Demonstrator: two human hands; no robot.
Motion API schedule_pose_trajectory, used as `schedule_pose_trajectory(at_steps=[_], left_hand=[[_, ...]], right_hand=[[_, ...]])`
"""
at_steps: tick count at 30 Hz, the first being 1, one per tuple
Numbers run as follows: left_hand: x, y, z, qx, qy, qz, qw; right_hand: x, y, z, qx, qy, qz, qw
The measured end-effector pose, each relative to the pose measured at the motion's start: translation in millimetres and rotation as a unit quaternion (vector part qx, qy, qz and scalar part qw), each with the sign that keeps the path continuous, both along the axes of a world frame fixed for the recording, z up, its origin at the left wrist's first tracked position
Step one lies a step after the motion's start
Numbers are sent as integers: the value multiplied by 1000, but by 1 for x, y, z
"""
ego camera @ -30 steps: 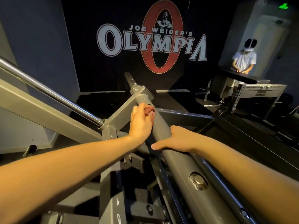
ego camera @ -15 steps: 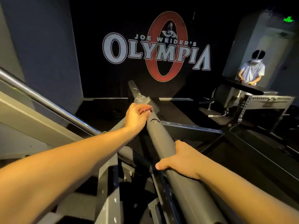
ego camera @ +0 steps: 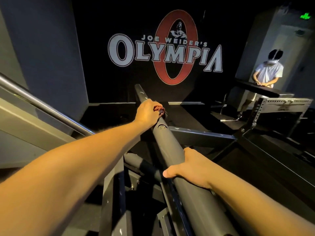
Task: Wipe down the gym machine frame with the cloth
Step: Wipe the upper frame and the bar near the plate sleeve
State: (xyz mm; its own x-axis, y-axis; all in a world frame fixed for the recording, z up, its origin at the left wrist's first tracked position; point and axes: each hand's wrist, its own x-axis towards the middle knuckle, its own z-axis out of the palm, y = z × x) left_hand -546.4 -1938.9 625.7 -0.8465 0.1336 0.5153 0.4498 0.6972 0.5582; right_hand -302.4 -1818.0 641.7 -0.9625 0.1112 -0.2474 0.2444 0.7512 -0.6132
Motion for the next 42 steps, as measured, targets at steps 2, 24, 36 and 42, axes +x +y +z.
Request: schedule_pose_trajectory(at_steps=[2,24,36,42], left_hand=[[23,-14,-2,51,2,-29,998],[128,-15,-25,457,-350,23,817],[164,-45,55,288,-232,-101,924],[138,-39,65,251,-213,-152,932]], right_hand=[[1,-1,0,0,3,-1,1000],[-4,3,-4,9,10,15,1000],[-39,2,56,-183,166,-28,969],[-99,14,65,-173,137,-12,975]])
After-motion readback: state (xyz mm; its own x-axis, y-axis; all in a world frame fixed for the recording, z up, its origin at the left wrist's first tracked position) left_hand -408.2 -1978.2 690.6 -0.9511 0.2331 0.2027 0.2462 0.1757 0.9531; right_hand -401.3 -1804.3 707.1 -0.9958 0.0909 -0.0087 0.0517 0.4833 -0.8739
